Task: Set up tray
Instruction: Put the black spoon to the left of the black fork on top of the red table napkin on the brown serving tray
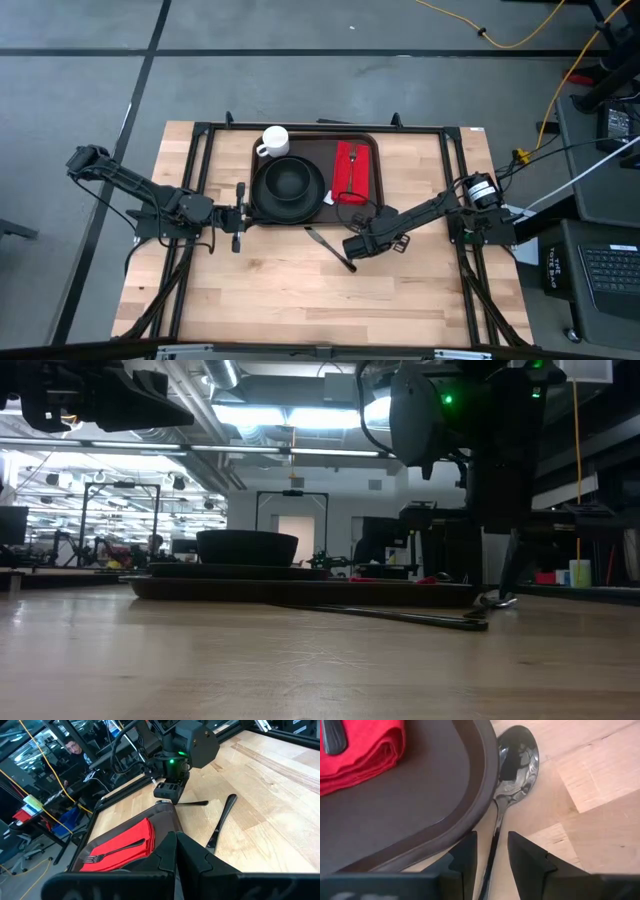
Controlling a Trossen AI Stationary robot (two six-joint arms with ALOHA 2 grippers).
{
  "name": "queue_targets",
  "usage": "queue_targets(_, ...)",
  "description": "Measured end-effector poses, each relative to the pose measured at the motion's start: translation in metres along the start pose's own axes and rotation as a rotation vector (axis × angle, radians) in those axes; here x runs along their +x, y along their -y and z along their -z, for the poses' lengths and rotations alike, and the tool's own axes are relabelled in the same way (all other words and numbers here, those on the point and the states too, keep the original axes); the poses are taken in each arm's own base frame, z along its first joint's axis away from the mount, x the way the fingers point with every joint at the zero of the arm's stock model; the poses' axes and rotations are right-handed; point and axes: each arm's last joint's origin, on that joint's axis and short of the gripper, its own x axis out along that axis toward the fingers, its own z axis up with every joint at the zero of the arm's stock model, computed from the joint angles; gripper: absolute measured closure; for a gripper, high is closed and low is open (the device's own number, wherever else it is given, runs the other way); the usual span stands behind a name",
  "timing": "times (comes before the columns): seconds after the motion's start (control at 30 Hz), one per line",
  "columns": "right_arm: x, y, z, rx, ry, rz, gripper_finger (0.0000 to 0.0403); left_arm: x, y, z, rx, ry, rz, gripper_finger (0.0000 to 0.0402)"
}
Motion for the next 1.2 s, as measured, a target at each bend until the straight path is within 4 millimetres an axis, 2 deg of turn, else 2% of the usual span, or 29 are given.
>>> queue_targets(0.27,0.0,-0.001,0.001,0.005,-0.012,-0.009,0.029,0.0,0.0,0.0,0.0,0.0,0.0,0.0396)
queue_targets(0.53,0.015,0.0,0.011,-0.014,0.015,0.042,0.029,0.0,0.0,0.0,0.0,0.0,0.0,0.0399)
queue_targets(0.93,0.019,0.003,0.008,-0.033,0.057,0.075,0.0291,0.0,0.0,0.0,0.0,0.0,0.0,0.04)
queue_targets(1.03,0.019,0.003,0.008,-0.052,0.06,0.078,0.0303,0.0,0.0,0.0,0.0,0.0,0.0,0.0397)
queue_targets(1.2,0.02,0.004,0.008,-0.066,0.065,0.085,0.0345,0.0,0.0,0.0,0.0,0.0,0.0,0.0398)
